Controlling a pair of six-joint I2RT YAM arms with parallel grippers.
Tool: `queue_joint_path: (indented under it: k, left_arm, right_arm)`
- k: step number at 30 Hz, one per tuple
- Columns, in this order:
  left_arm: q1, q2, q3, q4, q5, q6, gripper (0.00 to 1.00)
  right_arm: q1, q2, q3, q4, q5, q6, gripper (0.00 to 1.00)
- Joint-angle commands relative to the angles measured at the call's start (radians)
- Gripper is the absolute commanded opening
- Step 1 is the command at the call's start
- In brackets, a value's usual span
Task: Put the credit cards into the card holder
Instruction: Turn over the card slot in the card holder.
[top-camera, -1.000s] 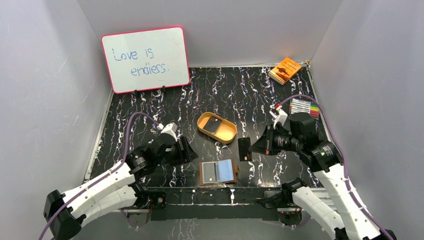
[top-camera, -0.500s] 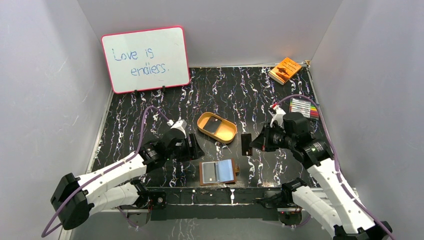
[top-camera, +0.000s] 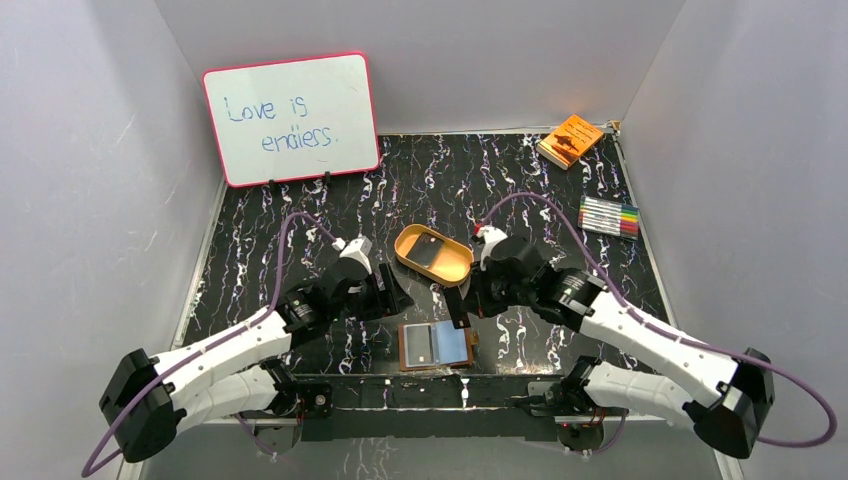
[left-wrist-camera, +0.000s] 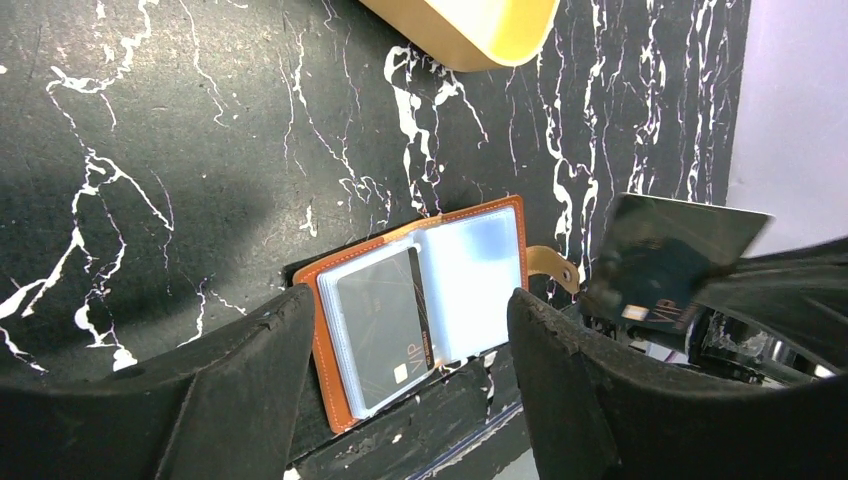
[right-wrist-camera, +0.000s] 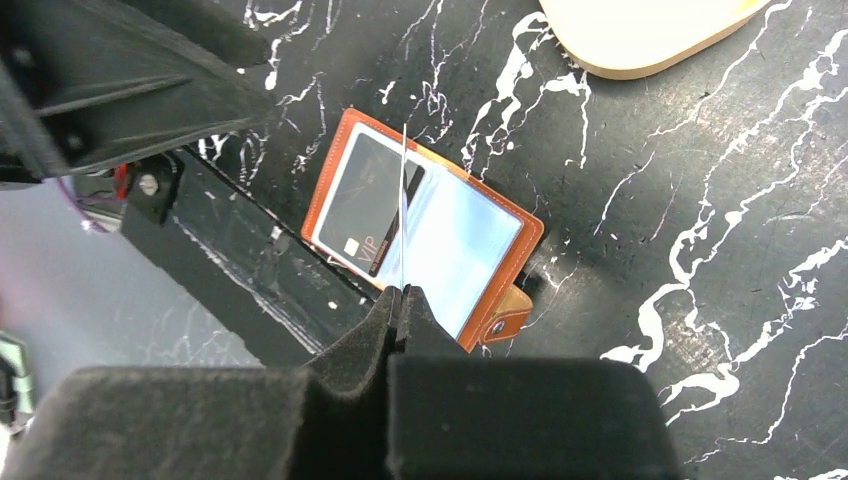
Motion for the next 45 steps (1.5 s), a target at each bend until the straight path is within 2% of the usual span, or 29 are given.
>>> queue_joint_path:
  k: [1,7,11,15,20,33,37,45]
  left_arm:
    - [-0.004,-0.082,-0.010,0.000,-0.045,0.003,0.68]
    - [-0.004,-0.122,-0.015,-0.057,0.001,0.021,0.68]
    - [-0.010,-0.065,-0.006,-0.049,0.100,0.030,0.67]
    - [-0.065,0.019,-0.004,0.025,0.112,0.010,0.67]
    - [-0.143,0.148,0.029,0.111,0.096,-0.019,0.66]
    - [-0.230,0.440,0.230,0.116,0.061,0.006,0.64]
    - [-0.233,0.489,0.249,0.108,0.051,0.002,0.63]
    - [-0.233,0.486,0.252,0.006,-0.072,-0.037,0.60]
  right_arm:
    - [0.069,0.031,0.031,0.094,0.155,0.037,0.00]
    - [0.077,-0.028,-0.053,0.048,0.084,0.085,0.00]
    - [0.078,-0.051,-0.095,0.005,-0.024,0.111,0.00]
    - [0.078,-0.061,-0.136,0.012,-0.061,0.151,0.00]
    - [0.078,-0.082,-0.199,0.028,-0.070,0.239,0.00]
    - [0.079,-0.213,-0.274,-0.062,-0.046,0.309,0.00]
    - [0.079,-0.224,-0.286,-0.065,-0.036,0.309,0.00]
    - [0.079,-0.198,-0.304,-0.053,-0.038,0.315,0.00]
